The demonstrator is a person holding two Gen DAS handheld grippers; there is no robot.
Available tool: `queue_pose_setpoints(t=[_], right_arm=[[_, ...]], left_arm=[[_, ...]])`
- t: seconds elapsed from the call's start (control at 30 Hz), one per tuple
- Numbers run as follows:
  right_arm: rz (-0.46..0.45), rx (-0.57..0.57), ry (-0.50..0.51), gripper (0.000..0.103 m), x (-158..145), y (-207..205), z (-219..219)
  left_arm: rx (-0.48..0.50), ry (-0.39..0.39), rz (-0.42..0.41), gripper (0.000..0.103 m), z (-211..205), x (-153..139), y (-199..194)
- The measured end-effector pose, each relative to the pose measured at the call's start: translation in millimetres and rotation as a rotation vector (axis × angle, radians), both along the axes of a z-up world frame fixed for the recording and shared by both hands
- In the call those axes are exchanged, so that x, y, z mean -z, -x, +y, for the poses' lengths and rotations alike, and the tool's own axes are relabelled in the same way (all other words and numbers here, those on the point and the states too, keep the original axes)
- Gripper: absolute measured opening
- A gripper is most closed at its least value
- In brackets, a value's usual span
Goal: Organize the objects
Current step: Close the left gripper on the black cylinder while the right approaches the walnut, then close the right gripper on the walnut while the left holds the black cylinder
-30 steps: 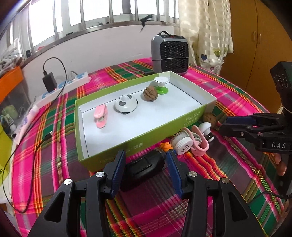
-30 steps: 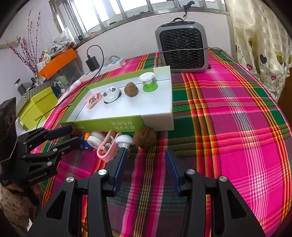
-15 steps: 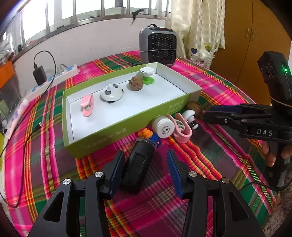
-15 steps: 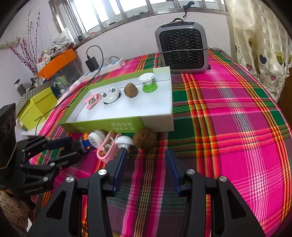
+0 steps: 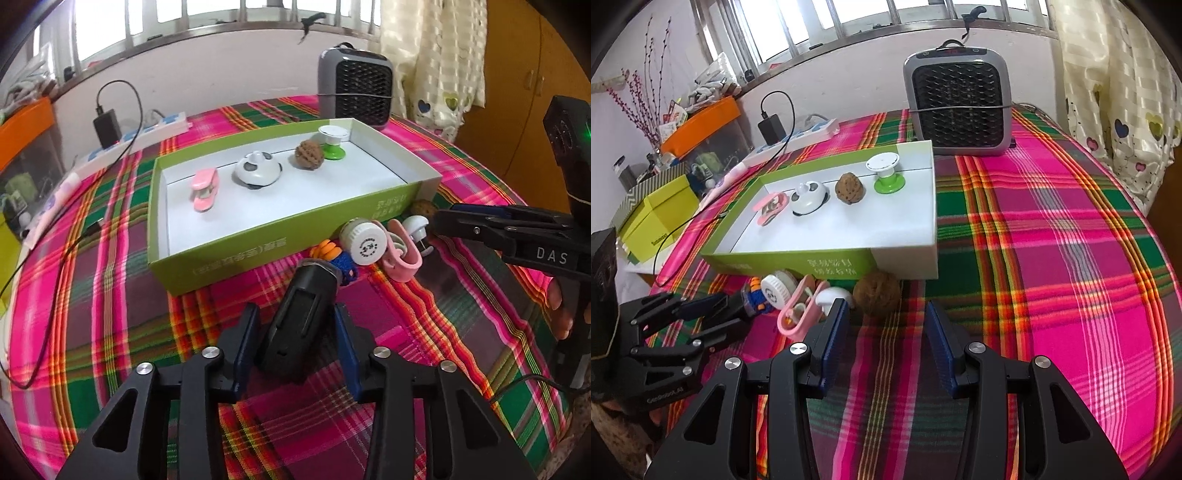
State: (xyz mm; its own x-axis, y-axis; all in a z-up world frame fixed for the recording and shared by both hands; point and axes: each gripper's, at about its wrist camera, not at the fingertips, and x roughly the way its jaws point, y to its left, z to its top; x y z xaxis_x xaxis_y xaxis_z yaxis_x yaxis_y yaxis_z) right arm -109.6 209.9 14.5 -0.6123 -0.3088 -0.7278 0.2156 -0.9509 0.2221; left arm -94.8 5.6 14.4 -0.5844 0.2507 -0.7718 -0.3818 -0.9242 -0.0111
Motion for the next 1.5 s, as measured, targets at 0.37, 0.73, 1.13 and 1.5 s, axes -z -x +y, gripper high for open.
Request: queue_pose_setpoints(t=[0.37,0.73,1.13,1.5], right_arm=[[0.008,-0.002,-0.082,0.044,1.5,7.8,-10.2],[-0.005,-0.003,-0.103,0.044,4.4,13.1,-13.7],[-0.004,-0.016,-0.107,0.032,3.8,11.5,-16.0],[-0.002,-0.017,-0.093,0.031,3.1,9.9,-15.3]], left_arm=[[-0.045,-0.009,0.004,0.028,-6.8,-0.3,1.0],[-0.045,-0.02,0.001,0.028,-7.5,-0.1,1.2],[-0.045,-0.018,0.001,0.028,-7.6,-0.1,1.3],[-0.055,-0.009,0.006,0.025,-6.0,0.0,0.6]])
